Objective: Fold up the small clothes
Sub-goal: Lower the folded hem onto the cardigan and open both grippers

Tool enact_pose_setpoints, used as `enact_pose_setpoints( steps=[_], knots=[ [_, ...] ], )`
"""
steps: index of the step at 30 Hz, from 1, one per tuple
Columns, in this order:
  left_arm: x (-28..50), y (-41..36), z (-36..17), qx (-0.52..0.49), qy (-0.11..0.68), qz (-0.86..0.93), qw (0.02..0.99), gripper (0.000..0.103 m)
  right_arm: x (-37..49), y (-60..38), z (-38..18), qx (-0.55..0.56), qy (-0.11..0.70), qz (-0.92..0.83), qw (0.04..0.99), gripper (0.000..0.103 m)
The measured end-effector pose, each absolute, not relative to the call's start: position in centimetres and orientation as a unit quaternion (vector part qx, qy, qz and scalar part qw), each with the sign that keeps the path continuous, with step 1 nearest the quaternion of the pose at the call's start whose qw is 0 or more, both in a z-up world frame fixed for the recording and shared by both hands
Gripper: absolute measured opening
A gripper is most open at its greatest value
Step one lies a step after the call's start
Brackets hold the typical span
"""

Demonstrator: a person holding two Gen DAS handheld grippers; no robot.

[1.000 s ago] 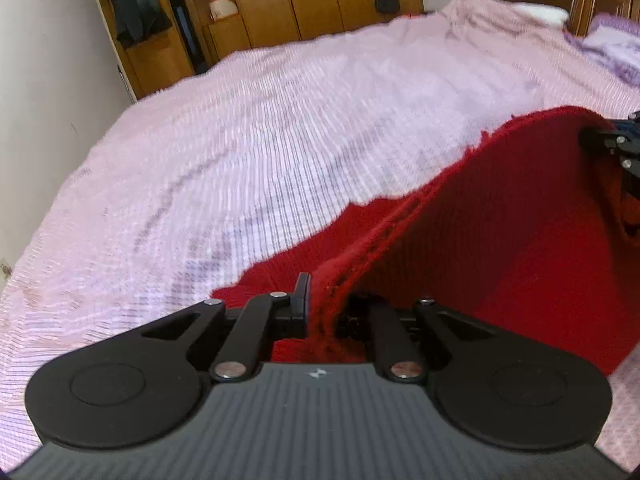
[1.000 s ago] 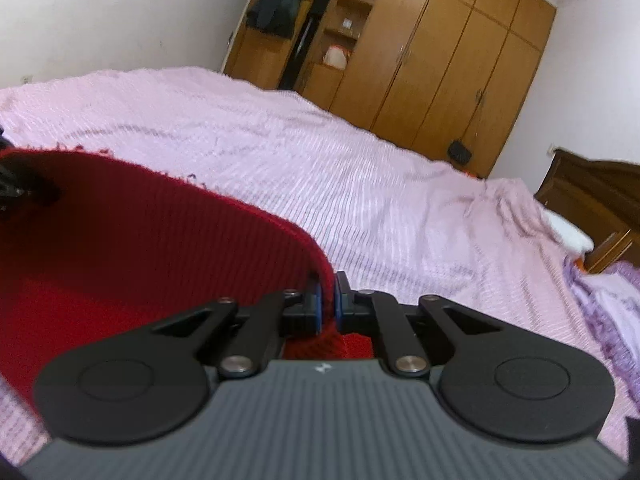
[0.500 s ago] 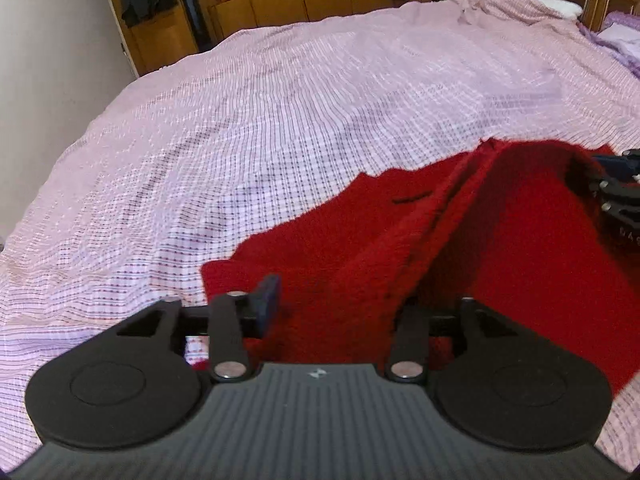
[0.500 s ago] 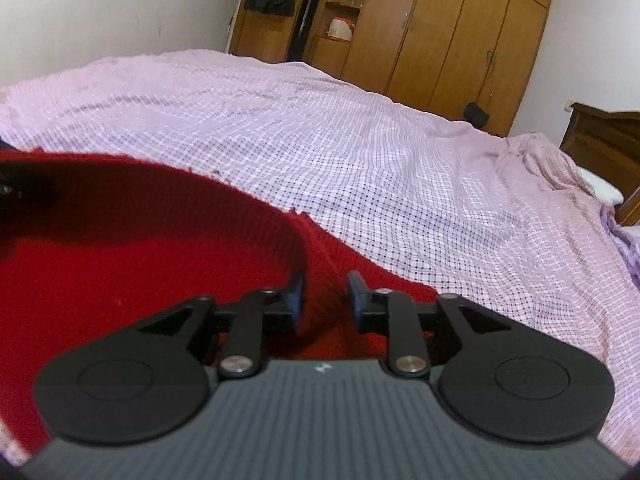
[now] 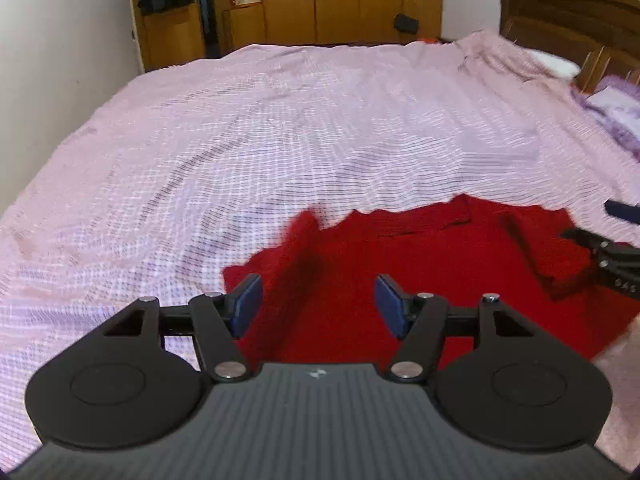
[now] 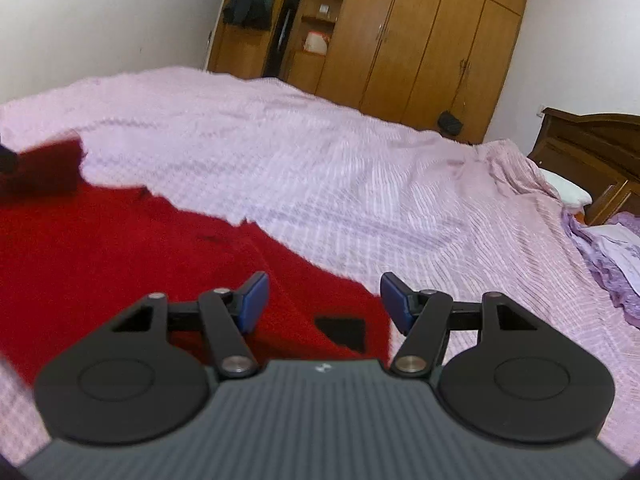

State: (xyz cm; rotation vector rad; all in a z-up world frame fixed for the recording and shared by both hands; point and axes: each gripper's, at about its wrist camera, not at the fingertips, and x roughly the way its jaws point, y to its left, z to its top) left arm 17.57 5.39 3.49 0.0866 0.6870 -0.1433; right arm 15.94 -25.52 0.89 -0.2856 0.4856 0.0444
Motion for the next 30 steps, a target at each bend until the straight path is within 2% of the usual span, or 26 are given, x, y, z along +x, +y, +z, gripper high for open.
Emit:
enact_pose_setpoints(
  steps=[10, 19, 22, 23, 24, 26, 27, 28, 29, 30],
  knots=[
    [18.3, 7.4, 1.1, 0.059, 0.356, -0.024, 0.932, 0.068, 13.7, -27.5, 2.4, -0.147, 0.255, 0.089, 0.951, 0.064],
    [21.5, 9.9, -1.1, -0.011, 0.381, -0.02, 0.924, 0.068, 15.3, -25.3, 0.0, -0.241, 0.287, 0.135, 0.917, 0.064],
    [22.0, 10.0, -1.5, -0.022, 0.379, -0.02, 0.925, 0.067, 16.3, -25.7, -0.2, -0.209, 0.284, 0.135, 0.926, 0.061],
    [22.1, 10.0, -1.6, -0.025, 0.376, -0.02, 0.926, 0.066, 16.4, -25.9, -0.1, -0.197, 0.282, 0.135, 0.929, 0.051],
    [22.4, 10.0, -1.8, -0.027, 0.374, -0.023, 0.927, 0.062, 16.6, -26.1, 0.0, -0.184, 0.282, 0.134, 0.932, 0.044],
    [22.8, 9.8, -2.0, -0.028, 0.37, -0.031, 0.928, 0.051, 17.0, -26.6, 0.1, -0.157, 0.28, 0.13, 0.938, 0.021],
    [22.9, 9.6, -2.1, -0.023, 0.368, -0.033, 0.929, 0.031, 17.1, -26.9, 0.1, -0.147, 0.277, 0.126, 0.941, 0.017],
    [22.8, 9.4, -2.1, -0.018, 0.365, -0.031, 0.93, 0.02, 17.2, -27.2, 0.2, -0.138, 0.271, 0.122, 0.945, 0.014],
    [22.7, 9.3, -2.0, -0.019, 0.36, -0.035, 0.932, 0.014, 17.2, -27.5, 0.5, -0.13, 0.259, 0.114, 0.95, 0.013],
    [22.4, 9.3, -1.7, -0.026, 0.35, -0.037, 0.936, 0.013, 17.2, -27.9, 0.9, -0.124, 0.244, 0.103, 0.956, 0.013]
  ],
)
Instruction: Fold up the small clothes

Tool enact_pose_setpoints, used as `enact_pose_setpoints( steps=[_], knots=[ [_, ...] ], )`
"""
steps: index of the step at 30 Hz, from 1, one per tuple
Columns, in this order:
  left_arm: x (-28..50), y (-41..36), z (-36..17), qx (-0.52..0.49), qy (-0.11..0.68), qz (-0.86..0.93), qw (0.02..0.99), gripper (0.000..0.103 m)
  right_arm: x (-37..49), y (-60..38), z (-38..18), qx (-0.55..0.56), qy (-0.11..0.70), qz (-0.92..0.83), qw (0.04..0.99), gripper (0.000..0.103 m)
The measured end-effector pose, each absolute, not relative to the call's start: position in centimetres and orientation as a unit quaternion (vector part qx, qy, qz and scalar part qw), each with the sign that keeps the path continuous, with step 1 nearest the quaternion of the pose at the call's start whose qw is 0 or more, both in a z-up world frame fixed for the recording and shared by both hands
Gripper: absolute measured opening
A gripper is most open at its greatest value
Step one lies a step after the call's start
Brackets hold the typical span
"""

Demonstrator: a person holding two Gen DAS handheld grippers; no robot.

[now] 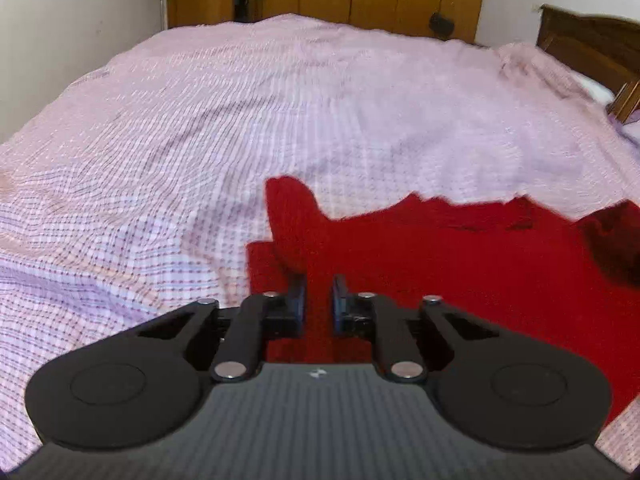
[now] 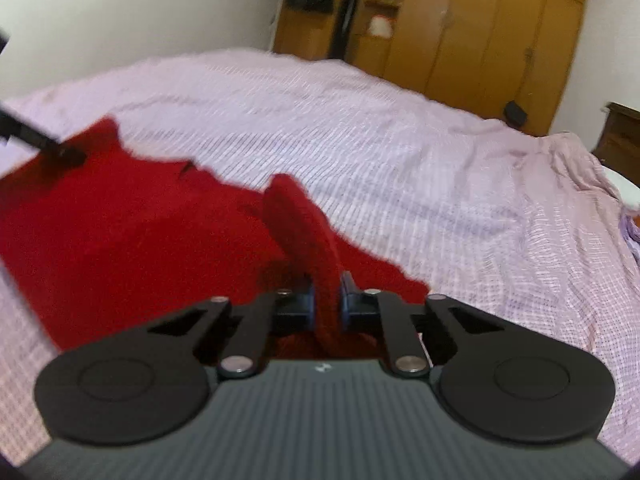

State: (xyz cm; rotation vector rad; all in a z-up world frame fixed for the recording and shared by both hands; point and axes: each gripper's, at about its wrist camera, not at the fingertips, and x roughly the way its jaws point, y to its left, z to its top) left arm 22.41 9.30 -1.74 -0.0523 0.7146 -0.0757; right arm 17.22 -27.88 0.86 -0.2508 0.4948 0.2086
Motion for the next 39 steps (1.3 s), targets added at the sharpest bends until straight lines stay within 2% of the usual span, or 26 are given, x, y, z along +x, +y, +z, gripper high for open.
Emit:
enact_pose_setpoints(
  steps=[3, 6, 9, 13, 16, 21, 24, 29, 39],
  knots=[
    [21.4, 9.4, -0.2, -0.027, 0.302, -0.03, 0.952, 0.013, 17.5, -29.2, 2.1, -0.093, 0.196, 0.068, 0.974, 0.012],
    [21.8, 9.6, 0.4, -0.03, 0.283, -0.012, 0.959, 0.013, 19.0, -30.5, 2.0, -0.064, 0.183, 0.03, 0.981, 0.012],
    [22.9, 9.6, -0.3, -0.021, 0.284, 0.003, 0.958, 0.013, 21.1, -31.2, 0.1, -0.047, 0.206, 0.005, 0.977, 0.012],
    [24.6, 9.7, -3.5, -0.008, 0.33, 0.027, 0.944, 0.014, 23.6, -30.8, -4.4, -0.056, 0.279, -0.009, 0.959, 0.013],
    [24.8, 9.4, -4.9, 0.012, 0.334, 0.039, 0.942, 0.019, 23.5, -30.3, -6.0, -0.076, 0.276, -0.017, 0.958, 0.015],
    [24.7, 9.8, -5.2, 0.021, 0.332, 0.054, 0.941, 0.04, 23.7, -30.5, -5.8, -0.07, 0.28, -0.019, 0.957, 0.018],
    [24.5, 10.4, -5.0, 0.009, 0.334, 0.049, 0.941, 0.041, 23.9, -30.9, -5.5, -0.06, 0.286, -0.028, 0.956, 0.025],
    [22.9, 10.5, -2.7, 0.039, 0.333, 0.054, 0.941, 0.042, 22.3, -32.4, -3.0, -0.005, 0.281, -0.029, 0.959, 0.044],
    [18.0, 10.5, 1.9, 0.004, 0.321, 0.014, 0.947, 0.042, 15.3, -32.2, 2.1, 0.056, 0.254, 0.002, 0.966, 0.045]
  ],
)
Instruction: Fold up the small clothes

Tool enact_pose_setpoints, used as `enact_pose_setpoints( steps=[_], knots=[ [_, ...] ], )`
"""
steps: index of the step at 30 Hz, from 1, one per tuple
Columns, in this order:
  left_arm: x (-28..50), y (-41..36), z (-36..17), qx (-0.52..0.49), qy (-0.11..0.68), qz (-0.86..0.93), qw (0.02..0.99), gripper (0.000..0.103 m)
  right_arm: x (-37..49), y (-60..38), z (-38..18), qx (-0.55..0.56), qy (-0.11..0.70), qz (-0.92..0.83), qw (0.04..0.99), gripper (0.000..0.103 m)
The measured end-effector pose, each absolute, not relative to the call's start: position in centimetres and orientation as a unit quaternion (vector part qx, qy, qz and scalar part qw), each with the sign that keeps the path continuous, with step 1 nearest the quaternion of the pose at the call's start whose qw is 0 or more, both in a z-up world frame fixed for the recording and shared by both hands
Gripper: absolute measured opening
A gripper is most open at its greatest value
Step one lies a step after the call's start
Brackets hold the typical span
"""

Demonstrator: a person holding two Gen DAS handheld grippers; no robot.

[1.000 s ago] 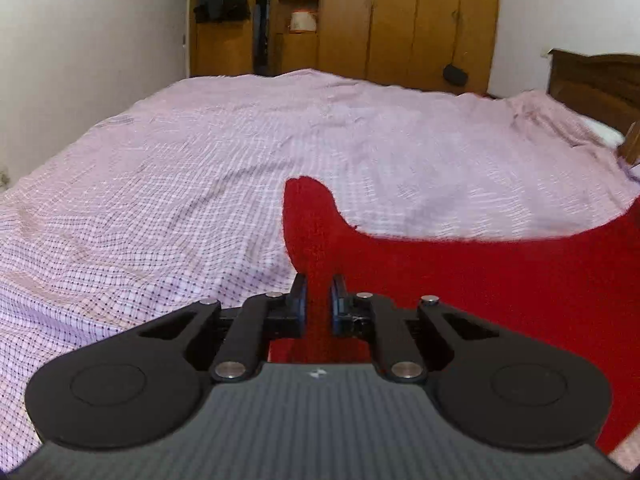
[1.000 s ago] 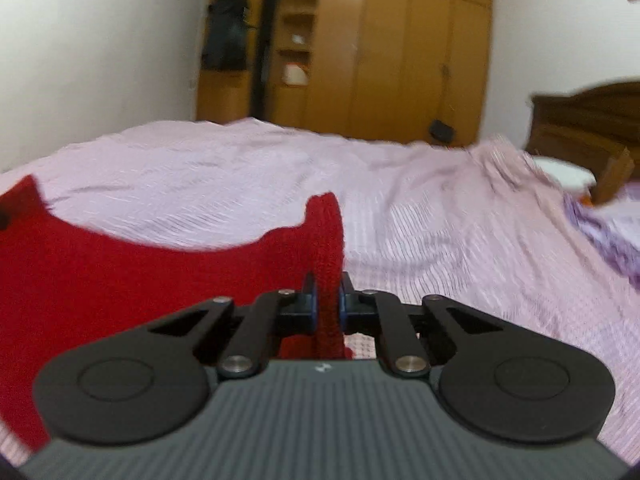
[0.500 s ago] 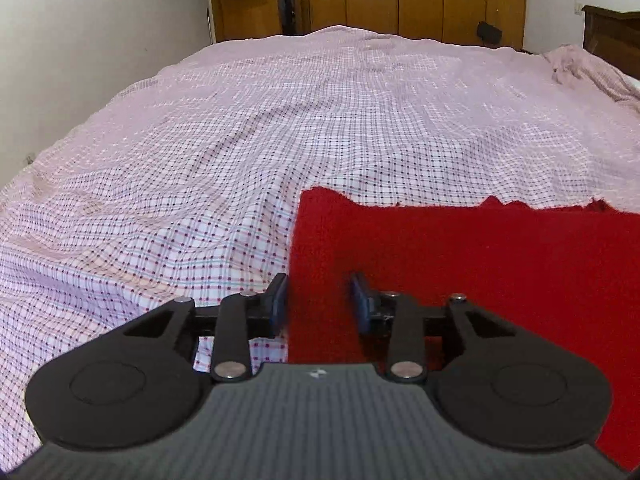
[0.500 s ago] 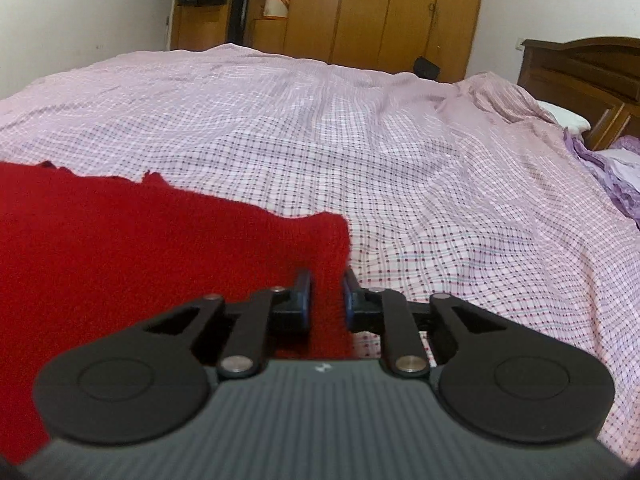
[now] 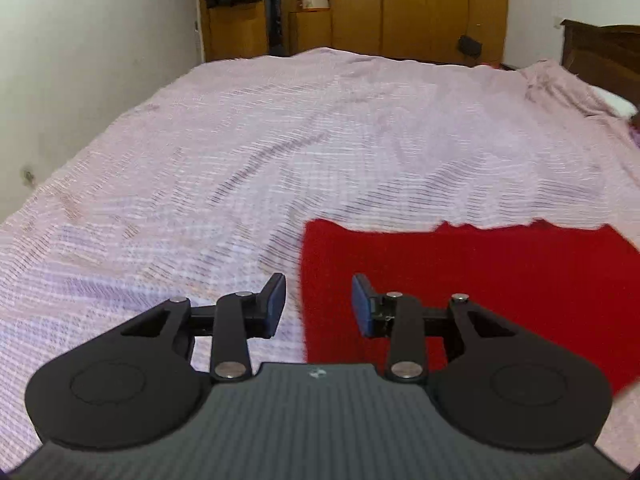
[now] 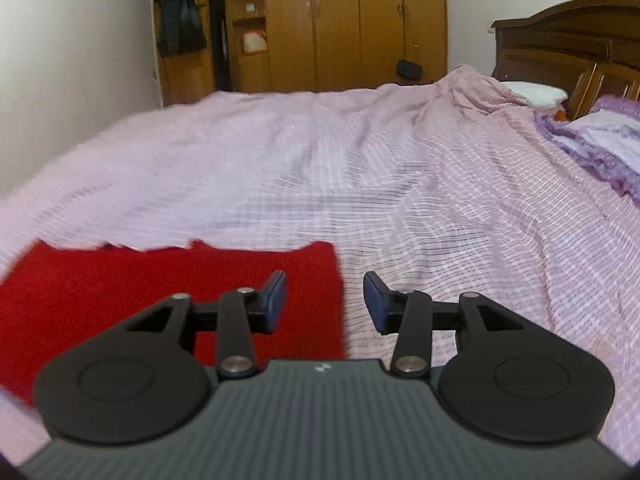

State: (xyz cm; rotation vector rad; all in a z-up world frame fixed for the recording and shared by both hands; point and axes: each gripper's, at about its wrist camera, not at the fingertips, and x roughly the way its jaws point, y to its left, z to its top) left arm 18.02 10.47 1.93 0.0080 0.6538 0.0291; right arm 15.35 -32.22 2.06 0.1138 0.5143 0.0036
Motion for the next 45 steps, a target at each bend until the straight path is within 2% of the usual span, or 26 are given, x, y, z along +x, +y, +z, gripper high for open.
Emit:
enact_pose_setpoints(
  steps=[5, 10, 14, 23, 24, 26, 28, 33, 41, 45],
  knots=[
    [16.3, 8.9, 0.5, -0.002, 0.351, -0.022, 0.936, 0.042, 13.4, -30.7, 2.1, 0.084, 0.264, 0.035, 0.96, 0.045],
    [16.4, 8.5, -2.7, 0.004, 0.383, -0.013, 0.924, 0.042, 14.5, -30.2, -1.6, 0.072, 0.318, 0.007, 0.945, 0.045],
    [16.4, 8.6, -3.5, 0.012, 0.376, -0.016, 0.927, 0.042, 14.9, -30.4, -4.3, 0.071, 0.301, -0.009, 0.951, 0.052],
    [14.5, 9.3, -1.5, -0.005, 0.368, -0.008, 0.93, 0.042, 12.7, -31.2, -1.8, 0.147, 0.295, -0.028, 0.944, 0.054],
    [14.0, 9.4, -1.2, -0.006, 0.369, -0.007, 0.929, 0.042, 11.9, -31.3, -1.4, 0.162, 0.287, -0.033, 0.944, 0.056],
    [13.2, 9.6, -0.7, -0.007, 0.371, -0.003, 0.928, 0.042, 10.2, -31.4, -0.9, 0.197, 0.267, -0.06, 0.941, 0.072],
    [12.5, 9.9, -0.5, -0.006, 0.375, 0.001, 0.927, 0.043, 8.5, -31.5, -0.8, 0.238, 0.252, -0.08, 0.934, 0.077],
    [11.4, 10.6, -0.4, -0.014, 0.387, 0.003, 0.922, 0.046, 6.4, -32.2, -2.7, 0.353, 0.264, -0.099, 0.892, 0.077],
    [11.6, 11.6, -1.0, -0.038, 0.418, 0.002, 0.908, 0.046, 6.9, -31.4, -5.0, 0.391, 0.259, -0.113, 0.876, 0.078],
    [11.7, 11.8, -1.1, -0.046, 0.422, 0.001, 0.906, 0.046, 7.4, -31.0, -5.7, 0.457, 0.254, -0.078, 0.849, 0.078]
  ],
)
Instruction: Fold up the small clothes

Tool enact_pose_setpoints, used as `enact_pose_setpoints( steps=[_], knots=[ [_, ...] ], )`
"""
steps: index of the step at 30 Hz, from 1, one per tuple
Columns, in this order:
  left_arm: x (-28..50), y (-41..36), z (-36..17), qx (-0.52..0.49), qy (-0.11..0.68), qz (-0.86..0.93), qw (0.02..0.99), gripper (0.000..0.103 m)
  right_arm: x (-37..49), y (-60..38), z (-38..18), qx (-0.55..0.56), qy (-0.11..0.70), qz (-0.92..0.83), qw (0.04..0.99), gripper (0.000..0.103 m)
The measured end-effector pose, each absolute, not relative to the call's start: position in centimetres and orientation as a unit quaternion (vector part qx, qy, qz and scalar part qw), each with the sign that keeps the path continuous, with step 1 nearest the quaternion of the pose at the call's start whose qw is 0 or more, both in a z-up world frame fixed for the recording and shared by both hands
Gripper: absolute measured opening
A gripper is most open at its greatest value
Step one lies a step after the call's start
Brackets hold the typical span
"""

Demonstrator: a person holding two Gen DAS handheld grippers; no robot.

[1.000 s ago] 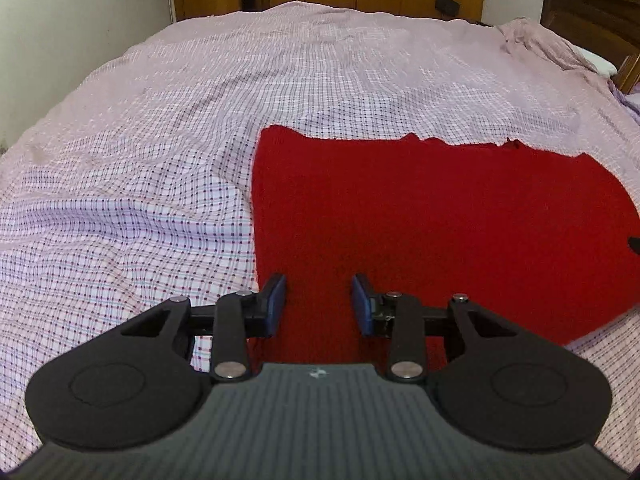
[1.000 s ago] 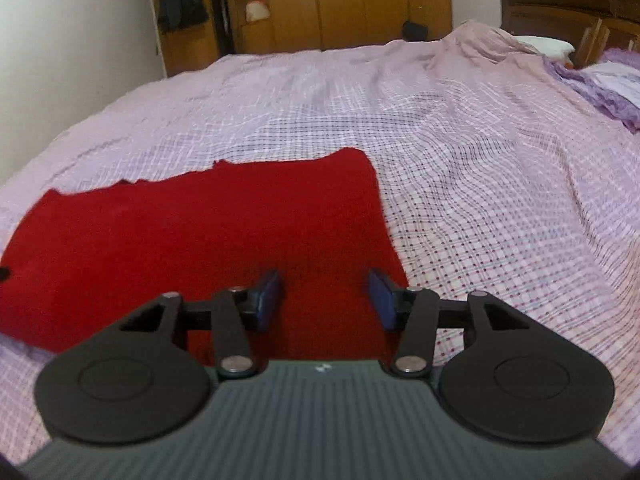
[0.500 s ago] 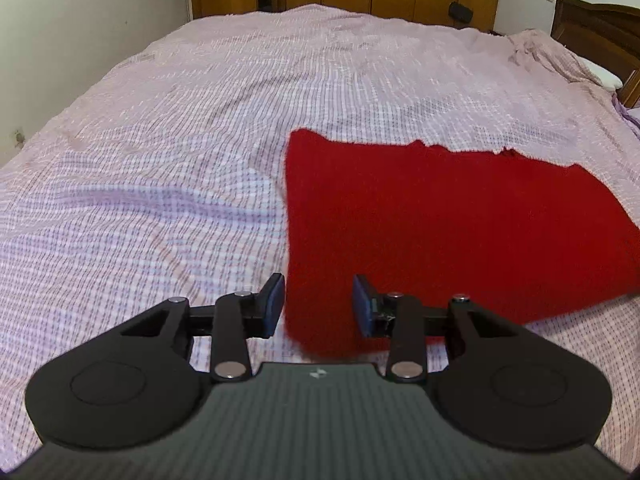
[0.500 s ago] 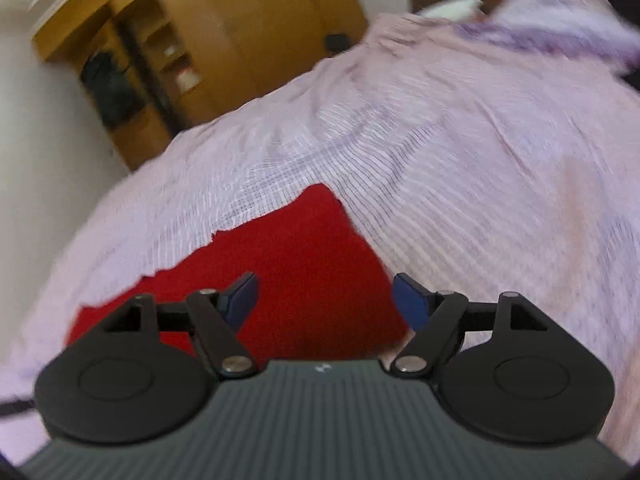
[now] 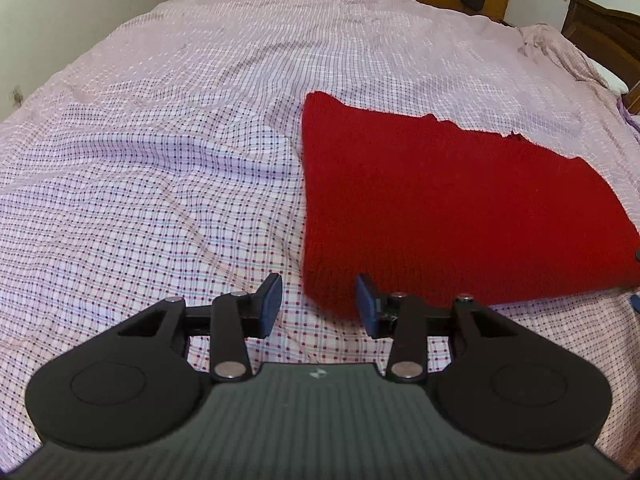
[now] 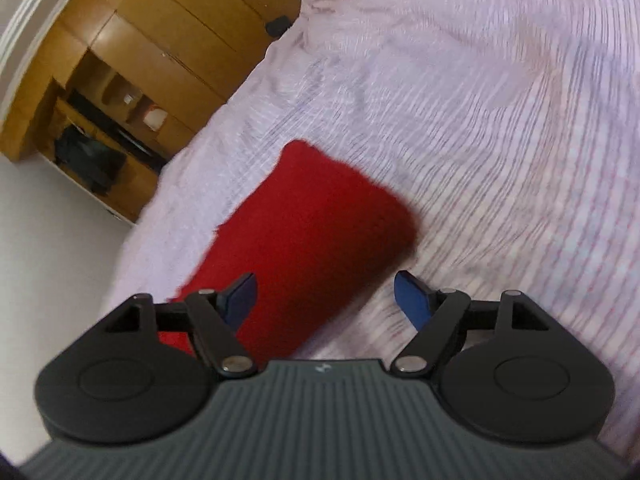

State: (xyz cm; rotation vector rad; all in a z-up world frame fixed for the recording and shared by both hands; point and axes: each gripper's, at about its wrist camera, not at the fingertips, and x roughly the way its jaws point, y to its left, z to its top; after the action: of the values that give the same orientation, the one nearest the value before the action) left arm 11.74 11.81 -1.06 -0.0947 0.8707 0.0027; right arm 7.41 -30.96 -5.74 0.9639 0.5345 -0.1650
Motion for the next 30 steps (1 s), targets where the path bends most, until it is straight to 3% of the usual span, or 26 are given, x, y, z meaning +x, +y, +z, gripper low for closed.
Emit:
enact_pose_setpoints(
  steps=[18, 19, 23, 30],
  knots=[
    [12.2, 12.3, -1.6, -0.06, 0.425, 0.002, 0.903, 0.049, 12.0, -31.2, -7.5, 0.444, 0.167, -0.132, 0.87, 0.08],
    [12.2, 12.3, -1.6, -0.059, 0.425, 0.002, 0.903, 0.049, 12.4, -31.4, -7.5, 0.445, 0.166, -0.132, 0.87, 0.077],
    [12.2, 12.1, -1.6, -0.055, 0.424, 0.005, 0.904, 0.05, 12.4, -33.4, -7.9, 0.463, 0.171, -0.122, 0.861, 0.044],
    [12.1, 12.0, -0.7, -0.053, 0.411, 0.004, 0.91, 0.05, 12.6, -31.8, -3.4, 0.364, 0.164, -0.092, 0.912, 0.036]
  ],
)
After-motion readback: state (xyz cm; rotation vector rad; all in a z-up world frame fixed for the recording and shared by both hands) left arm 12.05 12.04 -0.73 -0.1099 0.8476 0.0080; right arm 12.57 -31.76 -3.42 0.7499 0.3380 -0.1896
